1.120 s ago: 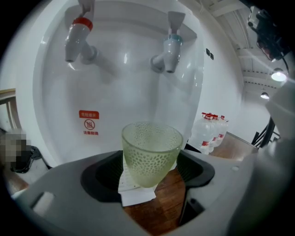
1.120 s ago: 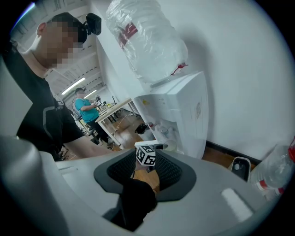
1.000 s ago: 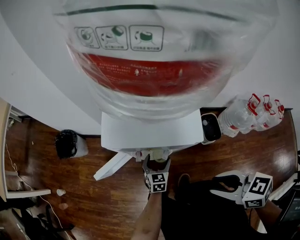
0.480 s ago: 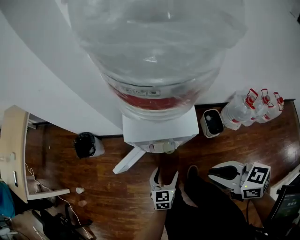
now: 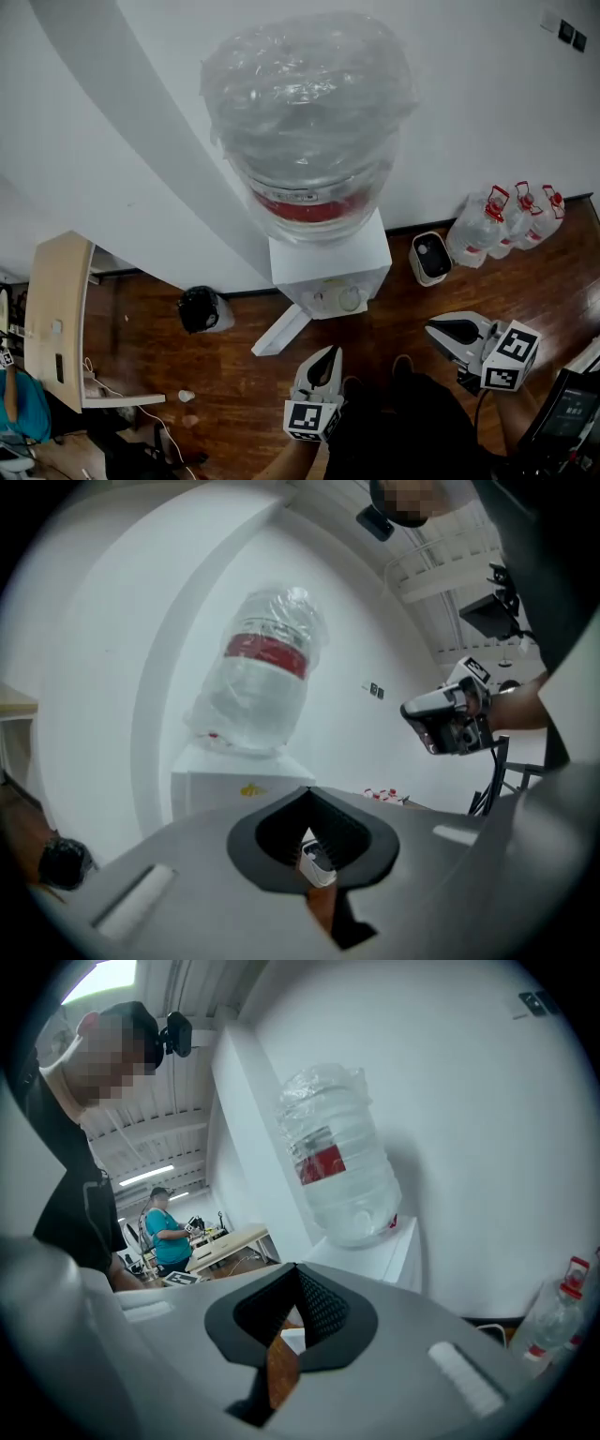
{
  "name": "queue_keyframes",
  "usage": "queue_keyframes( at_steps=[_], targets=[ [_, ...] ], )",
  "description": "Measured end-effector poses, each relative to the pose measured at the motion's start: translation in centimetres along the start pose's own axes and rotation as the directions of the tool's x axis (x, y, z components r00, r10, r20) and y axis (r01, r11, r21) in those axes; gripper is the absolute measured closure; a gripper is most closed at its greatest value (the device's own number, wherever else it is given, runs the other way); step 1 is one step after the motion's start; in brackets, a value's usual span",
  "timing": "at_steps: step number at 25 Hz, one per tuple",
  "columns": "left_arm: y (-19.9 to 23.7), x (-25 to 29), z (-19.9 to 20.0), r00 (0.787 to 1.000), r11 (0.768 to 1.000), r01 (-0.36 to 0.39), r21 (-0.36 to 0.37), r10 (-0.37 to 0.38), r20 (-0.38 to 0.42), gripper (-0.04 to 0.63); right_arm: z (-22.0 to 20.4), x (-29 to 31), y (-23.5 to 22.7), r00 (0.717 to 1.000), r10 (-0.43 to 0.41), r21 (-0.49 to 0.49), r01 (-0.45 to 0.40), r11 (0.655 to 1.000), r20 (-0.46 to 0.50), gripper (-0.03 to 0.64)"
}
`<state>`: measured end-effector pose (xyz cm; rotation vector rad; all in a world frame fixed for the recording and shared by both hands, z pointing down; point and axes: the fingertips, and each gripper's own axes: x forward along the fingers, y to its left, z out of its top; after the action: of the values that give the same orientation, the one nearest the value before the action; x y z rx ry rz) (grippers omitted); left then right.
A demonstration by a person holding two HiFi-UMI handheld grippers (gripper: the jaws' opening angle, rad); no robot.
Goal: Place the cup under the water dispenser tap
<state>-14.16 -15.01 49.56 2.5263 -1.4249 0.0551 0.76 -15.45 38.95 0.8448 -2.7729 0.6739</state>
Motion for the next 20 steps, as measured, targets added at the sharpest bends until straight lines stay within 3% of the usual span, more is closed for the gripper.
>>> queue_keyframes(
  at_steps=[9,20],
  targets=[
    [-4.5,-3.1,9.1,0.992,0.995,-0.067,0.070,0.059,0.111,0.584,2.5,-4.4,1.0,0.997,0.023,-0.068,-0.018,0.998,0.073,0.617],
    [-7.1,-6.5,11.9,0.993,0.988,-0.089,0.127,0.078,0.090,0.584,3.2,-6.1,2.3,0.992,0.069,-0.093,-0.059,0.994,0.107,0.617]
  ],
)
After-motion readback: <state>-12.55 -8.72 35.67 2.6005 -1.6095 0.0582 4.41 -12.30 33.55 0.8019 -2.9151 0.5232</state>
